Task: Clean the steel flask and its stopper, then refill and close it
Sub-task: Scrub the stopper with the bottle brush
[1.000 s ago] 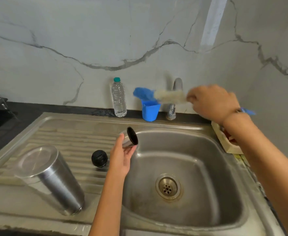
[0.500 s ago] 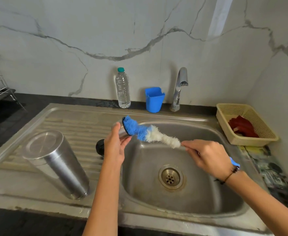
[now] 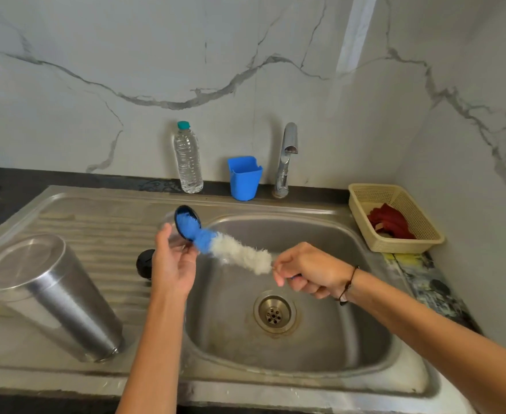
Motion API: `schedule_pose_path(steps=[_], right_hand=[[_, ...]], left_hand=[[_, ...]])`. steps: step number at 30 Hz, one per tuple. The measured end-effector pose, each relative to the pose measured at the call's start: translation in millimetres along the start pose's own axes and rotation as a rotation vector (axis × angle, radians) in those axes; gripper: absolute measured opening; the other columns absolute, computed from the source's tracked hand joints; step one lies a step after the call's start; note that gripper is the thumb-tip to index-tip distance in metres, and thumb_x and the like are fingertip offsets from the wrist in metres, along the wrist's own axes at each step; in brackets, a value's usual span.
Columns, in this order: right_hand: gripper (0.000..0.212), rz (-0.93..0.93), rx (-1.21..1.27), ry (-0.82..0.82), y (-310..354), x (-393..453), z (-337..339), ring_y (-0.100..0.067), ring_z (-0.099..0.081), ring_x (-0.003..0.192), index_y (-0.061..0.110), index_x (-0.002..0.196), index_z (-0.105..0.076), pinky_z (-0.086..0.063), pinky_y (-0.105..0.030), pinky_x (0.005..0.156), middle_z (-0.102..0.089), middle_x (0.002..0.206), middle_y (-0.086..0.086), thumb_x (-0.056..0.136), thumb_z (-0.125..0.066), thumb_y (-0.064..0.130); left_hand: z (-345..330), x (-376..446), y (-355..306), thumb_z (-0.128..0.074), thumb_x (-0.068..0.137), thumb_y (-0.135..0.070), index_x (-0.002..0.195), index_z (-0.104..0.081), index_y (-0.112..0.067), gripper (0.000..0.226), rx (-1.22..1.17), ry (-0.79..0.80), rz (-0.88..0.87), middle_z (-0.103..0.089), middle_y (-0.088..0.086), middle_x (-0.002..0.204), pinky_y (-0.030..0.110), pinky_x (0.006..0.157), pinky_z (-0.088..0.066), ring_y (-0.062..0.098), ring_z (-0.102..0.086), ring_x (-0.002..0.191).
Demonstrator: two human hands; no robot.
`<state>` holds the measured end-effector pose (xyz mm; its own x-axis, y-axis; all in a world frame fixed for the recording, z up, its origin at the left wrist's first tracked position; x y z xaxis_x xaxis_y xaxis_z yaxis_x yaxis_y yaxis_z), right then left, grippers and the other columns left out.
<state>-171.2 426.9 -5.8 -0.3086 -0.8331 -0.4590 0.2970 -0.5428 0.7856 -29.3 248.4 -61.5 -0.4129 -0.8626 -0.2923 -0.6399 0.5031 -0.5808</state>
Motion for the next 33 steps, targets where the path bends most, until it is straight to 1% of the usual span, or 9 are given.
schedule_pose_path(steps=[5, 9, 14, 17, 21, 26, 28, 31, 33], right_hand=[[0.029, -0.216, 0.365, 0.272, -8.7, -1.9, -4.8, -0.003, -0.019, 0.032, 0.019, 0.064, -0.050, -0.010, -0.009, 0.036, -0.029, 0.044, 0.008, 0.088, -0.037, 0.011], [0.019, 0.145, -0.658, -0.405, -11.7, 3.8, 6.1, -0.016, -0.048, 0.051, 0.024, 0.072, -0.053, -0.040, -0.023, 0.047, -0.045, 0.056, 0.007, 0.089, -0.048, 0.017], [0.020, 0.727, -1.340, -0.923, -7.2, -5.5, 17.7, -0.019, -0.040, 0.039, 0.013, 0.077, -0.056, -0.020, -0.021, 0.044, -0.046, 0.055, -0.002, 0.081, -0.038, 0.007], [0.011, 0.507, -1.266, -0.663, -1.7, -2.7, 12.3, -0.019, -0.049, 0.046, 0.018, 0.080, -0.056, -0.024, -0.021, 0.044, -0.054, 0.061, -0.001, 0.085, -0.047, 0.012], [0.027, 0.007, -0.010, 0.015, -1.5, -4.7, 8.0, -0.012, -0.030, 0.039, 0.017, 0.065, -0.059, -0.021, -0.015, 0.036, -0.041, 0.048, 0.001, 0.087, -0.047, 0.006], [0.031, -0.205, 0.424, 0.328, -9.9, -11.3, 3.5, -0.005, -0.016, 0.034, 0.018, 0.065, -0.056, -0.010, -0.011, 0.036, -0.028, 0.046, 0.006, 0.090, -0.038, 0.013], [0.027, -0.152, 0.155, 0.095, -11.4, -6.5, 5.0, -0.008, -0.023, 0.036, 0.019, 0.064, -0.055, -0.018, -0.015, 0.037, -0.035, 0.049, 0.000, 0.087, -0.044, 0.010], [0.019, 0.191, -0.822, -0.459, -10.6, -2.7, 12.6, -0.018, -0.051, 0.054, 0.025, 0.075, -0.053, -0.037, -0.026, 0.049, -0.054, 0.065, -0.003, 0.090, -0.043, 0.019], [0.013, 0.475, -1.241, -0.750, -9.3, -5.9, 15.8, -0.023, -0.051, 0.045, 0.018, 0.083, -0.049, -0.028, -0.024, 0.042, -0.051, 0.060, -0.001, 0.084, -0.037, 0.016]], left_hand=[[-2.4, -0.6, -1.6, -0.050, 0.094, -0.034, 0.089, -0.059, -0.013, 0.024, 0.026, 0.129, -0.062, -0.067, 0.002, 0.080, 0.027, 0.078, -0.054, 0.013, -0.064, 0.080], [4.0, 3.5, -1.8, -0.056, 0.090, -0.034, 0.095, -0.059, -0.008, 0.027, 0.160, 0.094, 0.002, -0.068, 0.011, 0.089, 0.025, 0.066, -0.057, 0.018, -0.068, 0.087], [16.7, 13.3, -3.1, -0.063, 0.090, -0.029, 0.105, -0.060, -0.004, 0.029, 0.595, -0.023, 0.073, -0.065, 0.021, 0.108, 0.031, 0.069, -0.054, 0.026, -0.065, 0.094], [17.0, 11.3, -4.1, -0.063, 0.089, -0.029, 0.107, -0.058, -0.004, 0.031, 0.477, -0.056, 0.107, -0.063, 0.020, 0.107, 0.031, 0.070, -0.054, 0.026, -0.065, 0.096], [12.9, 4.4, -7.5, -0.078, 0.072, -0.032, 0.086, -0.065, -0.013, 0.027, 0.179, 0.171, -0.006, -0.069, 0.008, 0.087, 0.030, 0.079, -0.056, 0.020, -0.065, 0.090], [11.0, 3.0, -6.5, -0.093, 0.044, -0.044, 0.085, -0.074, -0.020, 0.051, 0.087, 0.381, -0.109, -0.071, 0.000, 0.088, 0.026, 0.078, -0.056, 0.013, -0.067, 0.085], [12.1, 3.9, -6.2, -0.092, 0.046, -0.043, 0.088, -0.066, -0.014, 0.058, 0.149, 0.319, -0.065, -0.071, 0.003, 0.083, 0.030, 0.083, -0.056, 0.016, -0.069, 0.085], [15.7, 3.4, -3.3, -0.071, 0.070, -0.035, 0.098, -0.058, -0.007, 0.041, 0.303, 0.182, 0.018, -0.071, 0.013, 0.088, 0.040, 0.096, -0.050, 0.021, -0.070, 0.086], [18.1, 4.9, -3.5, -0.064, 0.078, -0.038, 0.112, -0.056, -0.004, 0.049, 0.411, 0.113, 0.045, -0.067, 0.019, 0.096, 0.034, 0.081, -0.055, 0.022, -0.067, 0.082]])
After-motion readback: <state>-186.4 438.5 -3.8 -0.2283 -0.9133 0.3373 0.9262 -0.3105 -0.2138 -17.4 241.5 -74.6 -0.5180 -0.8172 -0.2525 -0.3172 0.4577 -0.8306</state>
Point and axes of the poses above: each hand's wrist, its own x-axis towards the middle knuckle, its own z-axis out of the back of the hand, y = z × x, the point moved 1 cm from there along x, towards the middle knuckle
